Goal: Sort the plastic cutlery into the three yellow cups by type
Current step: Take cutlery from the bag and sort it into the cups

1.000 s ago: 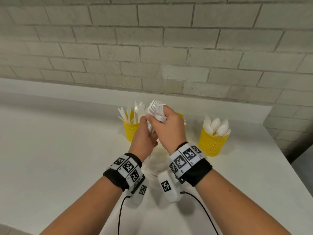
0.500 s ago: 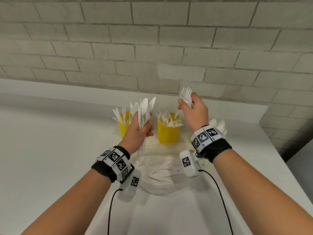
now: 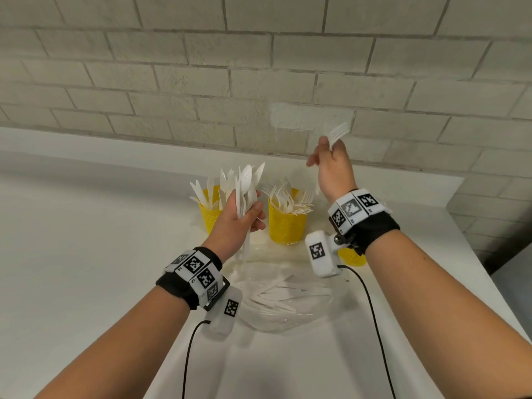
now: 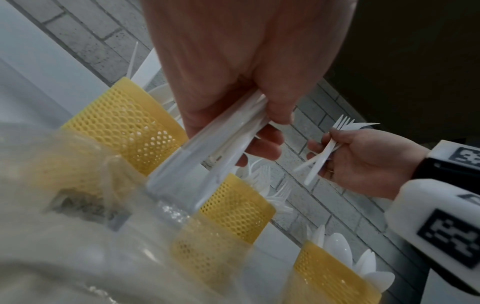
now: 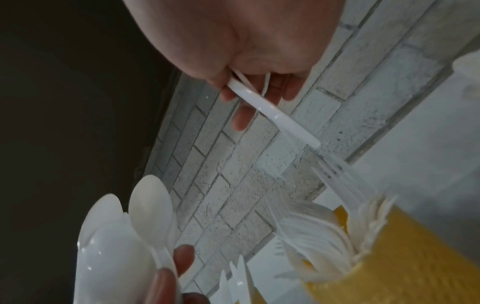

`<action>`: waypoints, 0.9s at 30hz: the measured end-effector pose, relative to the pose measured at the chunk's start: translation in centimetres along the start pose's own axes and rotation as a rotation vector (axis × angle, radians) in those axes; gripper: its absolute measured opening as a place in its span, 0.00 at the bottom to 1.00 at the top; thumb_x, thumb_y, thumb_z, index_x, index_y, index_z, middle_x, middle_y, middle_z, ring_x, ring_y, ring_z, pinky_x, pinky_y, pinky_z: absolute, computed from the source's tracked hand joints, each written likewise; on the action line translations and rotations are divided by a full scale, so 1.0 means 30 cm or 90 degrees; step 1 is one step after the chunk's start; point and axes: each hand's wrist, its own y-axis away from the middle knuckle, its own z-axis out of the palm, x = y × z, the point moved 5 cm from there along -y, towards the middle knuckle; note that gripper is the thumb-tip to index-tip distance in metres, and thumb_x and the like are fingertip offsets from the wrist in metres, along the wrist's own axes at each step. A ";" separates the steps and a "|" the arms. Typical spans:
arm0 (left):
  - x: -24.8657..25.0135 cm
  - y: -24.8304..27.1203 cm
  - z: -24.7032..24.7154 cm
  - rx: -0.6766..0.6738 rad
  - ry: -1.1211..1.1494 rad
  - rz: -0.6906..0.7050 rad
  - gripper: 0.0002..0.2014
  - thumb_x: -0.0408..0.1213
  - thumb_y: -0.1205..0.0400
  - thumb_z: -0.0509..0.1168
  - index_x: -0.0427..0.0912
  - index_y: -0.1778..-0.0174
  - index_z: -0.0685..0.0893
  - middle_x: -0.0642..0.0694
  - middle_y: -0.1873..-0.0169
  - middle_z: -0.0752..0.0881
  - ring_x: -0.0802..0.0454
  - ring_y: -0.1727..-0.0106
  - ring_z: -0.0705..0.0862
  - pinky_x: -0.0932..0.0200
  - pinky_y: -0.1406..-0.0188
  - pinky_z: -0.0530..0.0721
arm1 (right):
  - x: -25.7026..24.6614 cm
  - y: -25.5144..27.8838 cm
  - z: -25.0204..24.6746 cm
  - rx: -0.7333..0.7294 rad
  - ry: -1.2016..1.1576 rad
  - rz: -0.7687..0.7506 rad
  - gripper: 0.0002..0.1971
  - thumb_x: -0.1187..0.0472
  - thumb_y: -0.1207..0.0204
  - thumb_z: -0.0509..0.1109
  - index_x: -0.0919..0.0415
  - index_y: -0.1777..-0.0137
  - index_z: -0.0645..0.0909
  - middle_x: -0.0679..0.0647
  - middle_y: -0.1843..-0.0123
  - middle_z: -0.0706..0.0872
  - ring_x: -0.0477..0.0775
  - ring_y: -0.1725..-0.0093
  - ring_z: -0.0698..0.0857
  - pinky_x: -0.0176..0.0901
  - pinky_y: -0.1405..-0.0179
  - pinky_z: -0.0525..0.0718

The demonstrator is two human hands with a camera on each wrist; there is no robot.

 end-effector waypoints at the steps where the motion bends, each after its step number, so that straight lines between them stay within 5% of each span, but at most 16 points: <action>1: 0.000 -0.001 0.003 0.000 0.002 -0.002 0.06 0.36 0.15 0.60 0.53 0.46 0.75 0.46 0.66 0.82 0.48 0.65 0.83 0.46 0.52 0.83 | -0.007 -0.005 0.005 0.007 -0.027 -0.021 0.12 0.53 0.13 0.49 0.47 0.59 0.67 0.49 0.63 0.83 0.47 0.58 0.79 0.40 0.49 0.73; 6: -0.007 -0.010 0.012 0.001 0.013 -0.006 0.06 0.36 0.15 0.60 0.53 0.46 0.75 0.46 0.65 0.81 0.50 0.67 0.83 0.52 0.58 0.82 | 0.078 -0.035 0.074 -0.009 -0.255 0.027 0.03 0.61 0.13 0.52 0.55 0.48 0.67 0.54 0.63 0.83 0.45 0.67 0.85 0.37 0.60 0.82; 10: -0.011 -0.015 0.009 0.005 0.030 -0.013 0.07 0.36 0.14 0.60 0.49 0.42 0.73 0.45 0.64 0.82 0.51 0.67 0.84 0.58 0.61 0.85 | 0.160 -0.008 0.112 -0.084 -0.091 0.088 0.15 0.59 0.15 0.57 0.67 0.34 0.69 0.55 0.59 0.88 0.54 0.56 0.89 0.41 0.51 0.82; 12: -0.007 -0.016 0.012 0.001 0.039 -0.014 0.07 0.36 0.14 0.60 0.48 0.41 0.73 0.45 0.64 0.83 0.52 0.68 0.85 0.58 0.61 0.86 | 0.197 0.000 0.121 -0.142 0.091 0.080 0.15 0.55 0.16 0.58 0.67 0.41 0.77 0.53 0.56 0.89 0.58 0.47 0.87 0.38 0.50 0.77; 15: 0.001 -0.018 0.018 -0.007 0.054 -0.021 0.11 0.36 0.14 0.60 0.43 0.37 0.72 0.44 0.63 0.84 0.50 0.68 0.86 0.58 0.61 0.87 | 0.234 0.001 0.113 -0.157 0.227 0.090 0.18 0.47 0.20 0.61 0.62 0.47 0.81 0.55 0.51 0.90 0.61 0.46 0.86 0.49 0.40 0.79; 20: 0.017 -0.021 0.023 -0.008 0.070 -0.031 0.13 0.37 0.14 0.60 0.39 0.35 0.72 0.44 0.63 0.84 0.50 0.68 0.85 0.57 0.61 0.87 | 0.187 0.021 0.077 -0.068 0.150 0.042 0.25 0.44 0.35 0.78 0.47 0.40 0.75 0.40 0.52 0.86 0.43 0.49 0.83 0.44 0.30 0.69; 24: 0.033 -0.024 0.020 -0.014 0.055 -0.017 0.12 0.39 0.14 0.60 0.41 0.36 0.74 0.48 0.66 0.83 0.53 0.72 0.78 0.55 0.62 0.83 | 0.106 0.030 0.052 -0.009 0.207 -0.056 0.21 0.43 0.31 0.74 0.48 0.40 0.79 0.43 0.44 0.86 0.48 0.40 0.78 0.43 0.37 0.64; 27: 0.048 -0.010 0.033 -0.042 0.063 -0.025 0.15 0.41 0.14 0.59 0.37 0.36 0.76 0.49 0.66 0.85 0.53 0.74 0.77 0.53 0.63 0.83 | 0.005 0.085 0.058 -0.079 0.086 -0.106 0.08 0.50 0.23 0.69 0.51 0.51 0.86 0.38 0.56 0.86 0.42 0.53 0.82 0.43 0.46 0.78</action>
